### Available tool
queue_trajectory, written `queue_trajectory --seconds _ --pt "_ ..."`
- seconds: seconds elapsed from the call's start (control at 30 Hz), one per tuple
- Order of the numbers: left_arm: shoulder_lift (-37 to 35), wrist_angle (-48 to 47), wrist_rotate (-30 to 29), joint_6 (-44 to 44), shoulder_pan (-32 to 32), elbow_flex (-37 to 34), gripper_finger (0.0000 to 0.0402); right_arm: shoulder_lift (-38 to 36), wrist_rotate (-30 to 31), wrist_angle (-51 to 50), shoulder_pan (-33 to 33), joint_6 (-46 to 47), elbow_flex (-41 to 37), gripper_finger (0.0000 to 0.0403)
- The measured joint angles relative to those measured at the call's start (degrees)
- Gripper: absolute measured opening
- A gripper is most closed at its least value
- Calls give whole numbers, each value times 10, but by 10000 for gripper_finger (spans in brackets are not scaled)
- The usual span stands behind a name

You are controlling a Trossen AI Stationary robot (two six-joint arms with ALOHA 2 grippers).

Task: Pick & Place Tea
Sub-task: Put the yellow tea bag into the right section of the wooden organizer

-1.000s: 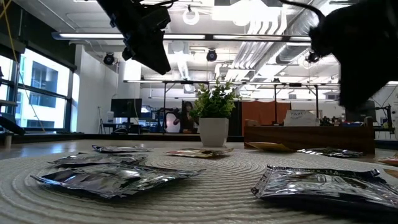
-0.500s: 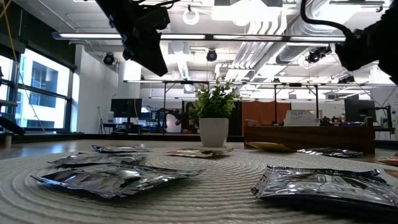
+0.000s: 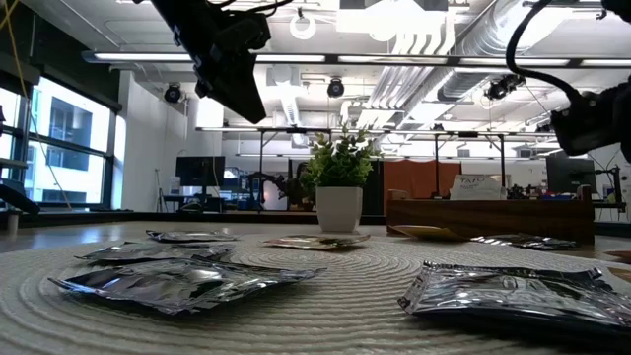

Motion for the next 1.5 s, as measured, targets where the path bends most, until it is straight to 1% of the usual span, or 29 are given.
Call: queue_trajectory --seconds 0.1,0.23,0.3,0.4,0.5,0.6,0.67,0.7,0.77,0.83,1.0,1.07,1.13,1.17,1.43,1.5 --pt "0 -1 0 0 0 0 129 0 9 -24 0 -6 -2 108" --pt "0 -1 0 -1 0 0 129 -7 28 -39 0 -47 -5 26" --pt "0 0 0 -2 0 0 129 -14 43 -52 0 -77 4 9" --pt "0 0 -3 -2 0 0 129 -34 116 -129 -2 -112 44 19" --pt "0 0 -3 -2 0 0 129 -54 213 -229 -12 -161 114 10" --pt "0 1 -4 -2 0 0 129 -53 327 -376 -30 -204 172 4" --pt "0 2 -4 -5 0 0 129 -56 403 -436 -48 -224 206 8" --pt "0 2 -4 -9 0 0 129 -56 424 -465 -58 -235 216 8" --pt "0 2 -4 -19 0 0 129 -55 430 -512 -84 -262 228 3" --pt "0 1 -2 -30 0 0 129 -55 428 -516 -113 -295 224 3" --pt "0 1 -2 -30 0 0 129 -56 387 -466 -177 -368 161 2" --pt "0 0 -2 -30 0 0 129 -56 391 -446 -195 -379 134 2" --pt "0 0 -2 -30 0 0 129 -56 409 -427 -207 -380 116 5" --pt "0 0 -2 -30 0 0 129 -56 404 -425 -213 -380 113 6" --pt "0 0 -2 -30 0 0 129 -56 321 -421 -238 -393 98 6" --pt "0 0 -2 -30 0 0 129 -56 315 -418 -239 -394 99 10"
